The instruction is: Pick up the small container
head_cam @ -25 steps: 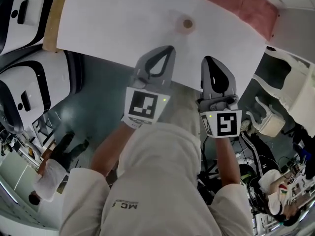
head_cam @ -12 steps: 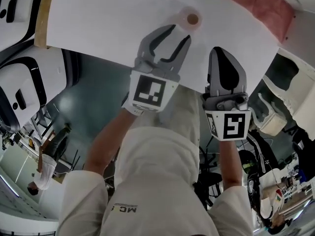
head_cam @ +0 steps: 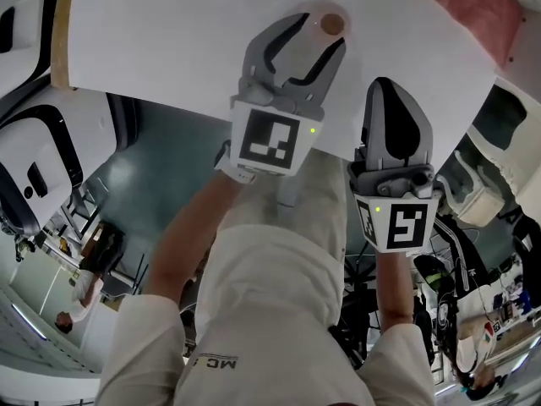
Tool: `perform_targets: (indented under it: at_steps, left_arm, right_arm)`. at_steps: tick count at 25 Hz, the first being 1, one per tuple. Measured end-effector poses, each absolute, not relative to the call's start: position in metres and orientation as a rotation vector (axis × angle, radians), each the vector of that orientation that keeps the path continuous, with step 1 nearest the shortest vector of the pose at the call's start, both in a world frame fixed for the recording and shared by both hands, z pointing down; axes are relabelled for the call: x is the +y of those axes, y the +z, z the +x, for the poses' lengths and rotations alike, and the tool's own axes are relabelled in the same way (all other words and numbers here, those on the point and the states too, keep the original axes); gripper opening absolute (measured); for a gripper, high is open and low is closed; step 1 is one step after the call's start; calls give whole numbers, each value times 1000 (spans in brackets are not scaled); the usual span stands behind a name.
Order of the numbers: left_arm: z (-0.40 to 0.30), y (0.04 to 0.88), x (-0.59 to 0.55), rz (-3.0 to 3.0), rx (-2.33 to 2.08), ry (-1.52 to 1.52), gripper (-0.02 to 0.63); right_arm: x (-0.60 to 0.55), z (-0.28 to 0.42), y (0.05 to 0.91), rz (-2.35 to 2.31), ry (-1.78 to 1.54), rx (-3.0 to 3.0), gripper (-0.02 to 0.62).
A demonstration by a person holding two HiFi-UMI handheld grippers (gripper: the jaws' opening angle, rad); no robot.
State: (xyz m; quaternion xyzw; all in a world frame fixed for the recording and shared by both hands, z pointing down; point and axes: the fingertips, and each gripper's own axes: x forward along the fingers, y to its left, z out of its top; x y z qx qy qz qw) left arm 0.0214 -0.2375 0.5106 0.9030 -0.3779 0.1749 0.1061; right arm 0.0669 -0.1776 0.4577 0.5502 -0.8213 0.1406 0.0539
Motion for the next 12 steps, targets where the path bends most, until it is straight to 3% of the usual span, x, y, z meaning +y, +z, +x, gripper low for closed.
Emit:
perform_targets:
  at_steps: [12]
  left_arm:
    - [41, 530, -251, 2687, -1093, 532, 185]
  right_arm:
    - [-174, 88, 469, 1703, 456, -2454, -3]
